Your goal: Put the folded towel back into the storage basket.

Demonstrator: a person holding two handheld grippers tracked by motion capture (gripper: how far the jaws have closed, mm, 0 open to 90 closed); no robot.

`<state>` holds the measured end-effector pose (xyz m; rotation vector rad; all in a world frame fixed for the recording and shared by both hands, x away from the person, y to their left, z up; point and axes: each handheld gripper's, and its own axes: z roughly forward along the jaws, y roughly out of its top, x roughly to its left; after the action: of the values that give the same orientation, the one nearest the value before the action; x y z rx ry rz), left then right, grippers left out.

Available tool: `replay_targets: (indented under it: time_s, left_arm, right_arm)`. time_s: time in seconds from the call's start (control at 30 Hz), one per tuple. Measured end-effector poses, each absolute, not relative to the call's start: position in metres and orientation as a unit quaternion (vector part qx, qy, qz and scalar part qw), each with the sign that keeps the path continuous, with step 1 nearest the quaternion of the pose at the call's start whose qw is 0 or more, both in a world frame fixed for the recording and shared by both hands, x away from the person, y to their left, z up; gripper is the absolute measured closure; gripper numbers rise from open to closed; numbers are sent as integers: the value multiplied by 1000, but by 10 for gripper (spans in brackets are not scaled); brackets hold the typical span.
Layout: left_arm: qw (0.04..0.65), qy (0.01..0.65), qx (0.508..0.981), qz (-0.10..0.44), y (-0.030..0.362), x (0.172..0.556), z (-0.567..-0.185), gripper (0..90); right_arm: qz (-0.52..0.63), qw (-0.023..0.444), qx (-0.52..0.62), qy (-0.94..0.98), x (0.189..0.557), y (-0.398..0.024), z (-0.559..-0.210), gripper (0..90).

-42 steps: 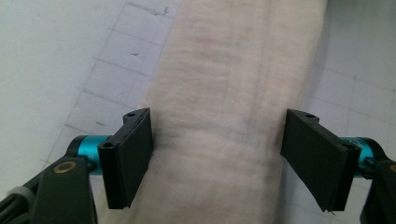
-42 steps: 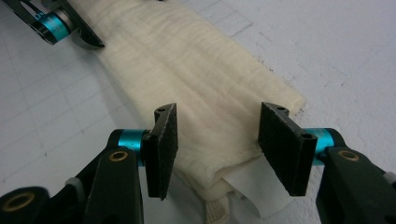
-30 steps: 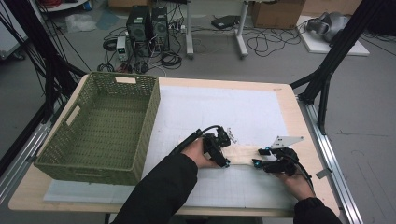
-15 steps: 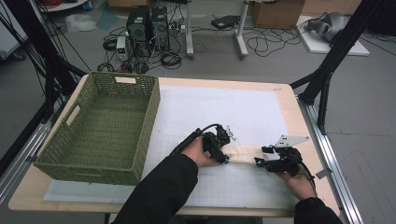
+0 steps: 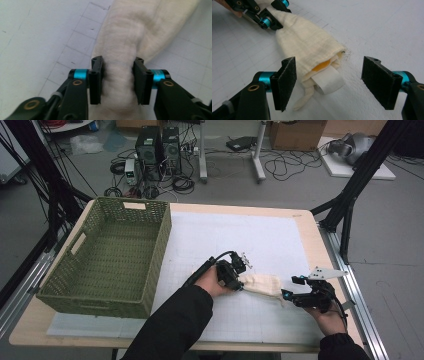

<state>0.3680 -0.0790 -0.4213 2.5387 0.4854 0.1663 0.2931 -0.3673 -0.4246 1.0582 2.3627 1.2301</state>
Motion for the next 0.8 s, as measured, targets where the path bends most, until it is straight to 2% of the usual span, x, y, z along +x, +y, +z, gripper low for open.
replay_targets:
  time_s: [0.3,0.8]
  left_arm:
    - [280,197,938,57,-77,369,-422,773]
    - [311,264,913,9,-66,377,-425,799]
  right_arm:
    - [430,140,369,812,286,-370,-424,241]
    - [427,141,362,817,285,-369,-429,181]
